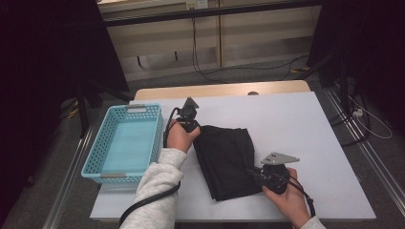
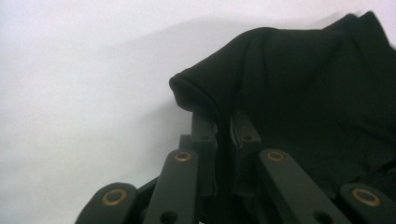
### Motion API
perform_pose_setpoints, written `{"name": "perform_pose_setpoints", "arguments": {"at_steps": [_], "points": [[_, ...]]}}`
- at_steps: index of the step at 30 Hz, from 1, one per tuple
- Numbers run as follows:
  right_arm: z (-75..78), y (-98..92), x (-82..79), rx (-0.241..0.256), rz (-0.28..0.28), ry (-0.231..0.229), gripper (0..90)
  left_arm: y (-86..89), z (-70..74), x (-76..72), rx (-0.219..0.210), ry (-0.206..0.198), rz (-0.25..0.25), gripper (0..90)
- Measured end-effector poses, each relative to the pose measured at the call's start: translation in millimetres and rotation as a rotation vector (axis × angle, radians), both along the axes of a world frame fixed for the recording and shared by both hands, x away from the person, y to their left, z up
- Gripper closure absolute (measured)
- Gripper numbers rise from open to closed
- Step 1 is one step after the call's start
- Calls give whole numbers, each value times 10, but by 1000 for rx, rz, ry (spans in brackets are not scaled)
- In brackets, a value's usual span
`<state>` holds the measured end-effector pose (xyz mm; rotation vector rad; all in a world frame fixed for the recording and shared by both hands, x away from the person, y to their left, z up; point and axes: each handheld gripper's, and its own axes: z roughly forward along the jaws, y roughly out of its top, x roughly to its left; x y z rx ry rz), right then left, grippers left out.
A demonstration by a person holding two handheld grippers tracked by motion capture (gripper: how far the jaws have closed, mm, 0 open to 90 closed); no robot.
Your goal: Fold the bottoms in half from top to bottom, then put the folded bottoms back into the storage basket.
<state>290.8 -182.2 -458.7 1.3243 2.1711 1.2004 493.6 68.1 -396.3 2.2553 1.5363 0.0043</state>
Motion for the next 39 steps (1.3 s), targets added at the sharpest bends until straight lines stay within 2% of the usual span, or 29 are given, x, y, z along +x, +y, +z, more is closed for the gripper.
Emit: {"name": "perform_pose_setpoints", "arguments": {"at_steps": [4,11,30,39], "points": [[20,37,-15,0,4,-13,807,7,70,12,3,7,-3,830],[67,83,-16,6,20,-28,807,31,185,26,35,20,0,831],[174,204,0,22,44,-71,807,65,486,66,79,16,12,832],[228,249,1,33,41,-84,807,60,572,97,103,25,7,833]]}}
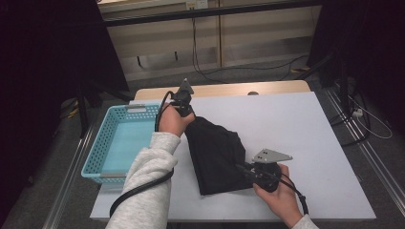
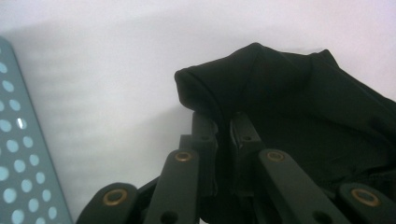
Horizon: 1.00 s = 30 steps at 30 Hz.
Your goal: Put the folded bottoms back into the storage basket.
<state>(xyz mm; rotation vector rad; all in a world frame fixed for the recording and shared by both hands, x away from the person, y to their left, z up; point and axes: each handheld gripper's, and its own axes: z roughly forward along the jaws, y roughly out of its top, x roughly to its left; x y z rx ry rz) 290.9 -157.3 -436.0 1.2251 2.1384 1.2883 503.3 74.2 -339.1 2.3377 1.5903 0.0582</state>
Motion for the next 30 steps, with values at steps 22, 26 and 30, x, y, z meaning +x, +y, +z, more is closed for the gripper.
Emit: {"name": "perform_pose_setpoints", "arguments": {"at_steps": [22,26,30], "points": [[100,104,56,21,16,-31,807,99,221,40,11,-4,-1,834],[123,122,59,28,17,-40,807,116,274,56,19,-2,9,834],[151,127,58,31,16,-62,807,133,318,63,31,2,2,834]]}}
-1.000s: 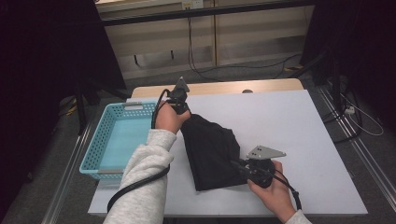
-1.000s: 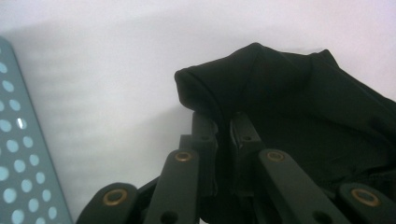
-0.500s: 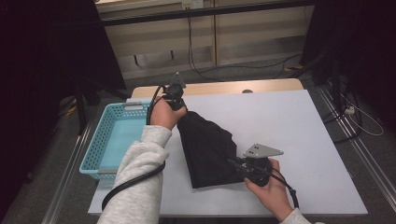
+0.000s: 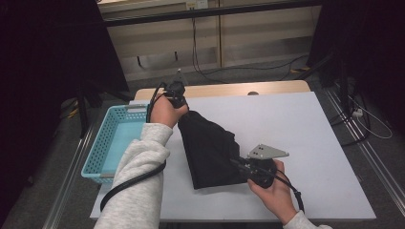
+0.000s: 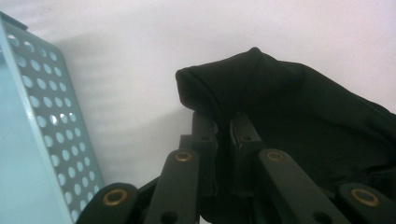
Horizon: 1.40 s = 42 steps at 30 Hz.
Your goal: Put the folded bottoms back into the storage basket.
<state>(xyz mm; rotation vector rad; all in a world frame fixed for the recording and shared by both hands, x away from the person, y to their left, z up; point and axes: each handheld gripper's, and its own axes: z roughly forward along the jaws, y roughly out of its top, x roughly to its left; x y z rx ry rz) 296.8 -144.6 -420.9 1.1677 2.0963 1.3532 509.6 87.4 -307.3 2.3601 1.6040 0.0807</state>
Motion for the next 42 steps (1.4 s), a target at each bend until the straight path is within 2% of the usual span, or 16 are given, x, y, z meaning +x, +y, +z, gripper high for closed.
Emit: {"name": "perform_pose_setpoints", "arguments": {"at_steps": [12,15,26,34,42], "points": [[69,65,-13,23,4,-57,807,47,128,45,24,6,16,834],[77,75,-18,41,0,-75,807,62,155,64,32,12,17,835],[125,120,-2,54,8,-99,807,93,246,123,92,65,33,835],[165,152,11,56,13,-118,807,99,339,139,112,71,34,835],[227,199,24,67,15,-146,806,152,462,156,108,64,47,836]]}}
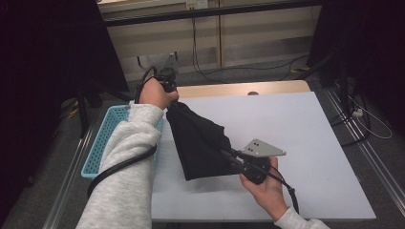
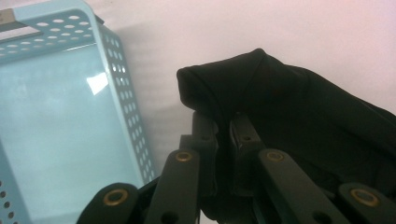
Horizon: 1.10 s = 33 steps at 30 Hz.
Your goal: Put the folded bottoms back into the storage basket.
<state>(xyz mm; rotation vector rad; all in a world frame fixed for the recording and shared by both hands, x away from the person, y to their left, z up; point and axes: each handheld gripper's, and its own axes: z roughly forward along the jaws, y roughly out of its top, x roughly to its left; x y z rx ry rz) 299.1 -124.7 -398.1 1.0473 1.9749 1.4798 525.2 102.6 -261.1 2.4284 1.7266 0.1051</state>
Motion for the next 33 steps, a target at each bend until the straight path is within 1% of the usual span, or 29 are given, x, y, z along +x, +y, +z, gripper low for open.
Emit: {"name": "perform_pose_setpoints", "arguments": {"at_steps": [5,6,8,11,12,16,17,19,25,33], "points": [[54,51,13,-3,4,-24,806,53,94,2,-1,-5,8,837],[64,58,19,-7,7,-29,806,53,94,2,-1,-5,8,836],[82,72,21,-4,4,-39,807,96,151,2,-8,-12,13,836],[101,105,24,4,8,-50,807,140,204,4,-6,-14,19,836],[105,121,24,3,8,-53,807,149,217,2,-6,-16,25,836],[120,181,38,-3,12,-70,806,196,270,3,-1,-22,27,837],[126,191,43,-2,14,-72,806,208,283,6,-2,-18,27,836],[137,212,52,3,16,-78,806,229,298,9,-2,-24,33,837],[169,276,75,-1,32,-79,807,299,348,26,0,-22,41,837],[242,370,88,7,46,-90,806,364,451,29,6,-33,53,837]]}}
